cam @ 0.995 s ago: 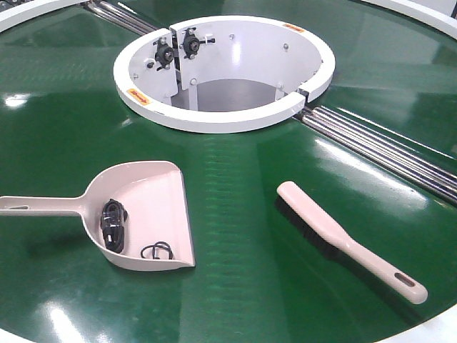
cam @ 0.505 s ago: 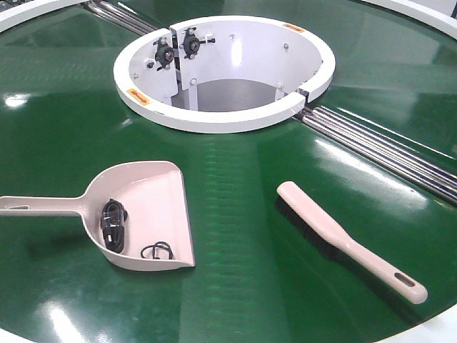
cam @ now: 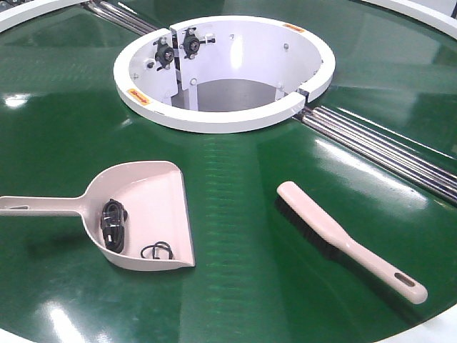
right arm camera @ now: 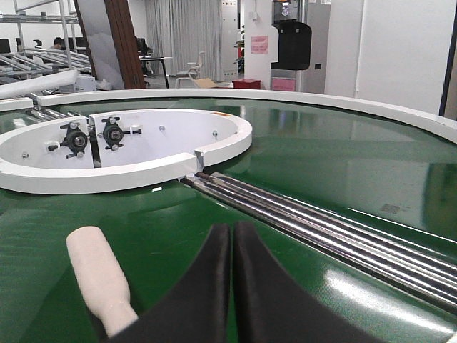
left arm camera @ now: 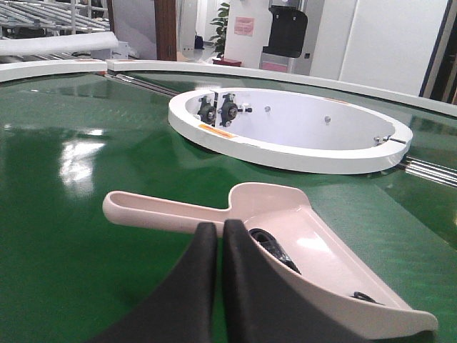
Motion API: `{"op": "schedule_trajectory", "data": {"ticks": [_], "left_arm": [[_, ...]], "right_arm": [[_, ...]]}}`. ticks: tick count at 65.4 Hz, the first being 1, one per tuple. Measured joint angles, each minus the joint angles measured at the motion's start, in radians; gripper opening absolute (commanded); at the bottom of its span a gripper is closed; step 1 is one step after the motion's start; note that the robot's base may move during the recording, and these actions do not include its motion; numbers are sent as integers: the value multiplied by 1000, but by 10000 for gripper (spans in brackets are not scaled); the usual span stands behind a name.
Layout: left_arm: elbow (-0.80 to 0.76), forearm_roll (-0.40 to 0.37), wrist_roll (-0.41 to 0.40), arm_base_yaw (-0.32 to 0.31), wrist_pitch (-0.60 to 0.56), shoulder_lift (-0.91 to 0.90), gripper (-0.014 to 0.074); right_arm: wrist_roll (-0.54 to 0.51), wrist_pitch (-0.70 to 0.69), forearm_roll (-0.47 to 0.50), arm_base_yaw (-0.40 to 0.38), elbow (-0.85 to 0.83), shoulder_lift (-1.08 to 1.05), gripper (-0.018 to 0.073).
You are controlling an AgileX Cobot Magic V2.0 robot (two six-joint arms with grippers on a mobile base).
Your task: Clean and inspect green conveyor with broom and dustpan
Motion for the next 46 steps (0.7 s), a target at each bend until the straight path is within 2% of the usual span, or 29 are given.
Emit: {"op": "schedule_trajectory", "data": {"ticks": [46], "left_arm": [[0, 0, 0, 0, 0, 0, -6]], "right_arm": [[0, 0, 0, 0, 0, 0, -9]]}}
